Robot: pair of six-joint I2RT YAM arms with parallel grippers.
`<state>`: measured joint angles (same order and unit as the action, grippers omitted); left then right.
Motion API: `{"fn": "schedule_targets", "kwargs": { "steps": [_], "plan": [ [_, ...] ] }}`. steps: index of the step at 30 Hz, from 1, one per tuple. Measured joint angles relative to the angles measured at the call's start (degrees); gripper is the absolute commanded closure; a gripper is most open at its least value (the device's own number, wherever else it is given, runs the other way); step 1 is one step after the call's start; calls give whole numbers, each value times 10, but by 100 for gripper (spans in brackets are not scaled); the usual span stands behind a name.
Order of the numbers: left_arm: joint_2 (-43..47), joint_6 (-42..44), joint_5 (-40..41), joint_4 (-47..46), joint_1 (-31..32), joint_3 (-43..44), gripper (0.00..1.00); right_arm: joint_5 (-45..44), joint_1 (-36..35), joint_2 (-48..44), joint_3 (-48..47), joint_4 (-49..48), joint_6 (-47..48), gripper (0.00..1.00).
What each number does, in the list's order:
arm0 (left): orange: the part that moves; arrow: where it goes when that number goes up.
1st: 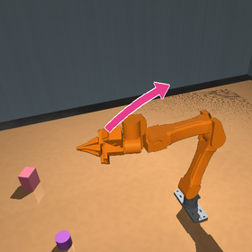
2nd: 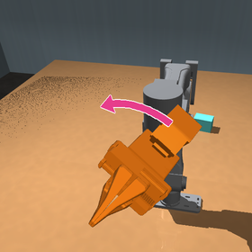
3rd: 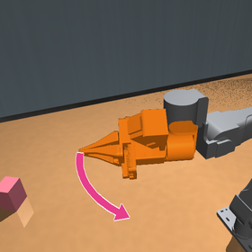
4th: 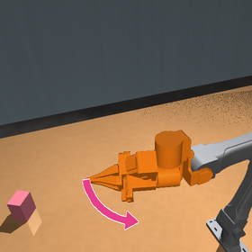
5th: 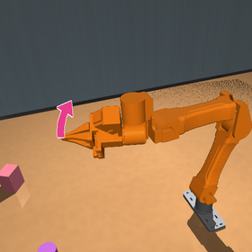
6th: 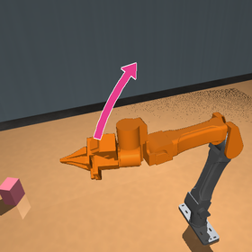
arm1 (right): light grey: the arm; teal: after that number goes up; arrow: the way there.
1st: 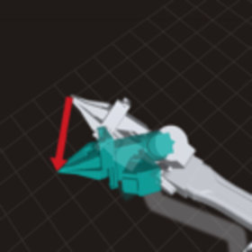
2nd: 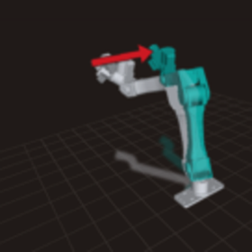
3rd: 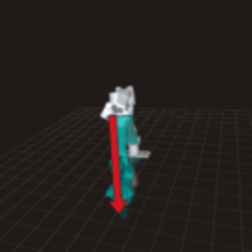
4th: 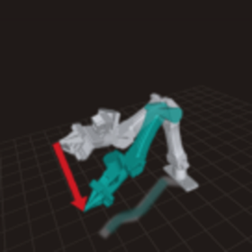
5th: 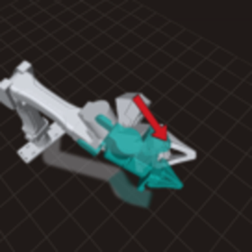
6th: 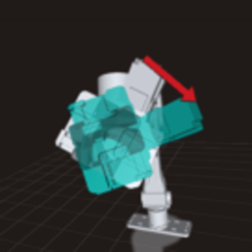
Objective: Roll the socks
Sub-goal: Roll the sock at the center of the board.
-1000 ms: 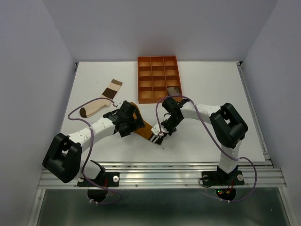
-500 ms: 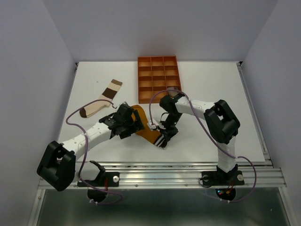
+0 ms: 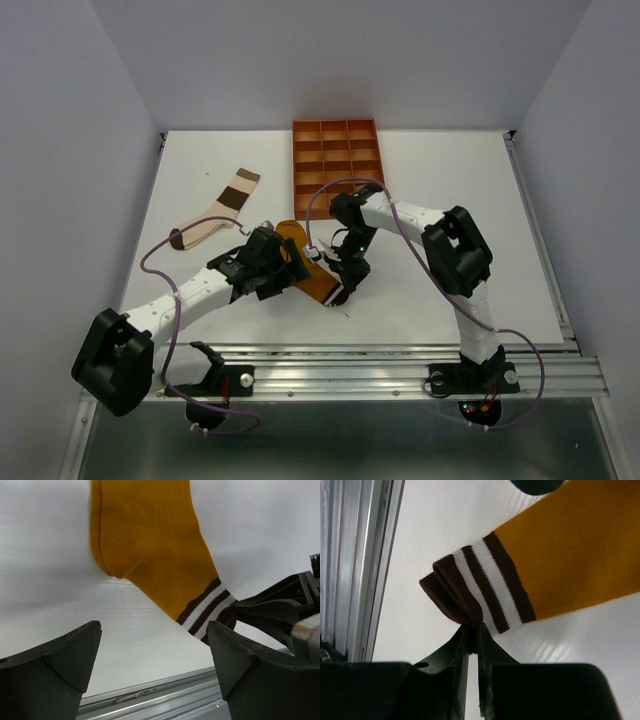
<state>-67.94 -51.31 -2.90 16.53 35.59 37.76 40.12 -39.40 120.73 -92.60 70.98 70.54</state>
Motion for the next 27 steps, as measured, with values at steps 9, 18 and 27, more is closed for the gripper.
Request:
{"fn": "schedule_targets", "kwargs": {
  "steps": [9,18,27],
  "plan": [
    [66,-16,-18,-12,19,-63,5,6,-2,54,-15,16,-19,90],
    [104,-26,3,-37,97,-77,7,-27,-4,60,-46,-18,-134,93],
    [103,2,61,-79,163,-78,7,-47,-4,77,-89,-25,-211,95]
  ]
}}
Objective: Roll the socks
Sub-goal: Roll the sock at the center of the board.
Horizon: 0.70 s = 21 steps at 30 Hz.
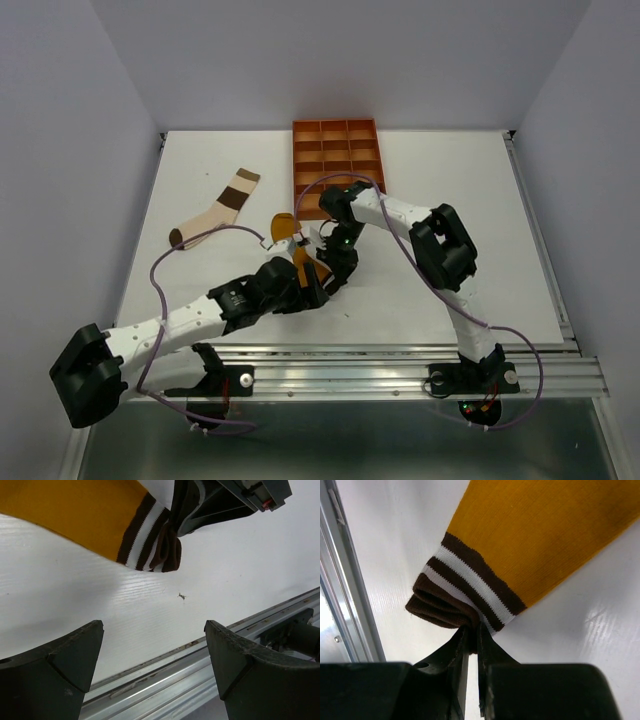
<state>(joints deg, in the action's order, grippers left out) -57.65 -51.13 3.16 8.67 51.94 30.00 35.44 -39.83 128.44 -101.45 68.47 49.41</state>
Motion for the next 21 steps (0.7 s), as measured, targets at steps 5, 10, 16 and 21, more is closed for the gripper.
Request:
{"fn": "schedule_targets", "kwargs": {
  "steps": [5,10,16,21],
  "plan": [
    [-32,35,38,-19,20,3,7,0,0,3,-14,1,-9,95],
    [-103,89,66,-24,32,33,7,0,0,3,-14,1,-12,95],
    [-141,147,94,-42,37,72,7,1,0,3,-14,0,-12,95],
    [-171,188,96,-71,40,99,10,2,0,3,-12,0,-12,95]
  ]
}}
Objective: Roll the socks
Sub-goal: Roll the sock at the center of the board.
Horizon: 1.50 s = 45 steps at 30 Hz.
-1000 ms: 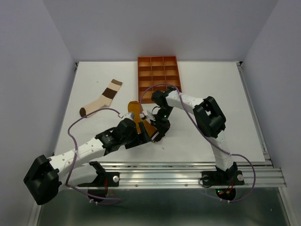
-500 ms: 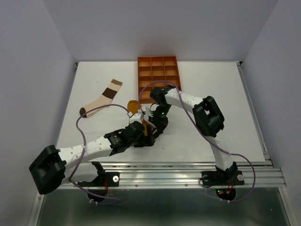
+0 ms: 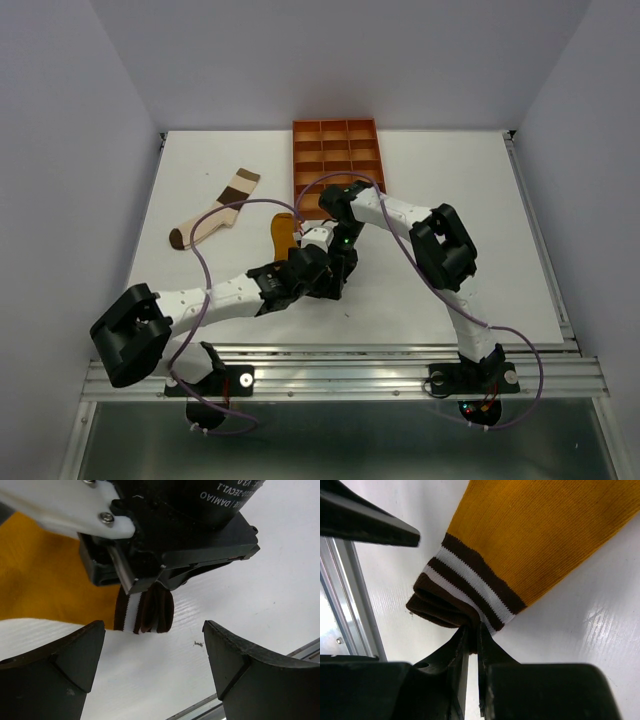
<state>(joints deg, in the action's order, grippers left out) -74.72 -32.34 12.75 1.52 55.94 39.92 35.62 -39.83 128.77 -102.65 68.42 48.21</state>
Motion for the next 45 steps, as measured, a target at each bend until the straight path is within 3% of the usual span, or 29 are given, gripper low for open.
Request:
{"fn": "schedule_targets", "kwargs": {
  "steps": [18,25,38,41,45],
  "plan": [
    [-96,65,-2,-21,22,24,24,2,0,0,5,-5,0,95],
    [-106,78,12,-19,22,35,34,2,0,0,9,-6,0,95],
    [-125,90,11,-17,22,42,41,5,0,-4,20,-13,0,94],
    [-126,90,12,-15,22,42,59,6,0,-5,23,-14,1,94],
    [-127,89,19,-8,17,42,60,5,1,-5,26,-12,4,94]
  ]
}}
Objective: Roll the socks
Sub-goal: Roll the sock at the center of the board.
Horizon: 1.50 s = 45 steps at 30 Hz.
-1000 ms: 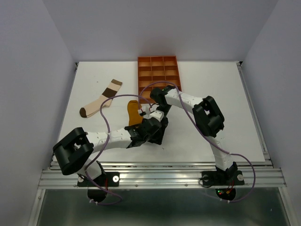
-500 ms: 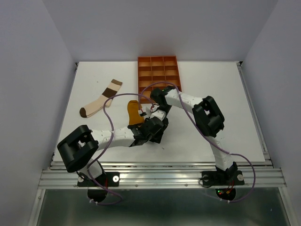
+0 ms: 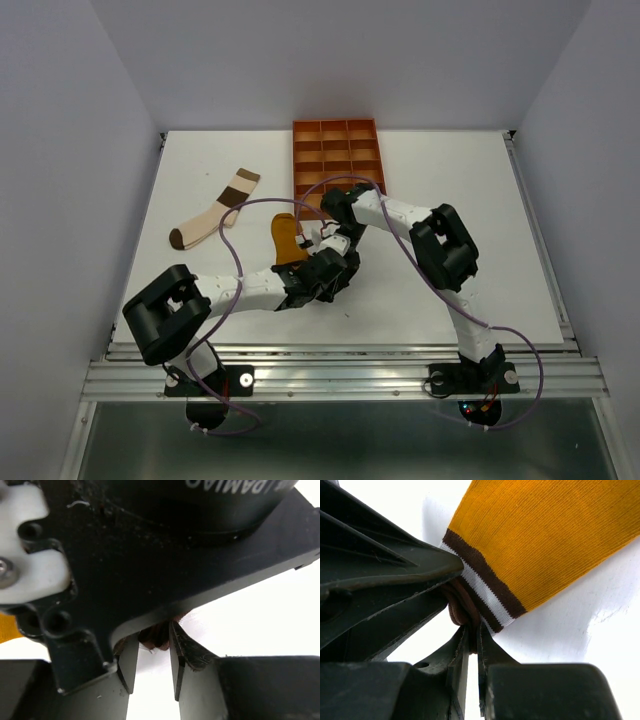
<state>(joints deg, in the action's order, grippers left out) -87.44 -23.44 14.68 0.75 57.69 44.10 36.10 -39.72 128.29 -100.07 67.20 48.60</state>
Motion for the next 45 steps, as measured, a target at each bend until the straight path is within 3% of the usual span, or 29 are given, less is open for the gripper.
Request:
{"fn": "schedule_targets", "kwargs": {
  "steps": [2,4,5,6,7,8,19,28,34,37,45],
  "plan": [
    [0,0,1,0,0,0,61,0,0,0,0,0,0,94],
    [0,0,1,0,0,0,73,0,0,0,0,0,0,92],
    [-1,-2,3,2,0,0,83,-1,0,0,0,1,0,90],
    [-1,-5,6,4,-2,0,100,-1,0,0,1,2,2,84],
    [-2,-12,11,6,-4,0,100,-1,1,0,1,3,5,80],
    [-2,-11,14,9,-5,0,100,-5,3,0,1,3,0,69],
    [-3,-45,-4,-31,5,-1,100,-28,15,-14,-7,-8,-36,40],
    [9,-67,-34,-83,9,-39,100,-63,14,-57,-7,-86,-53,37],
    [23,-93,-21,-82,7,-60,100,-81,39,-65,-41,-139,-116,37],
    [31,-104,-17,-83,6,-67,100,-88,57,-81,-60,-194,-165,35],
    [62,-144,-31,-92,-17,-100,100,-143,71,-185,5,-345,-355,30]
  ]
}}
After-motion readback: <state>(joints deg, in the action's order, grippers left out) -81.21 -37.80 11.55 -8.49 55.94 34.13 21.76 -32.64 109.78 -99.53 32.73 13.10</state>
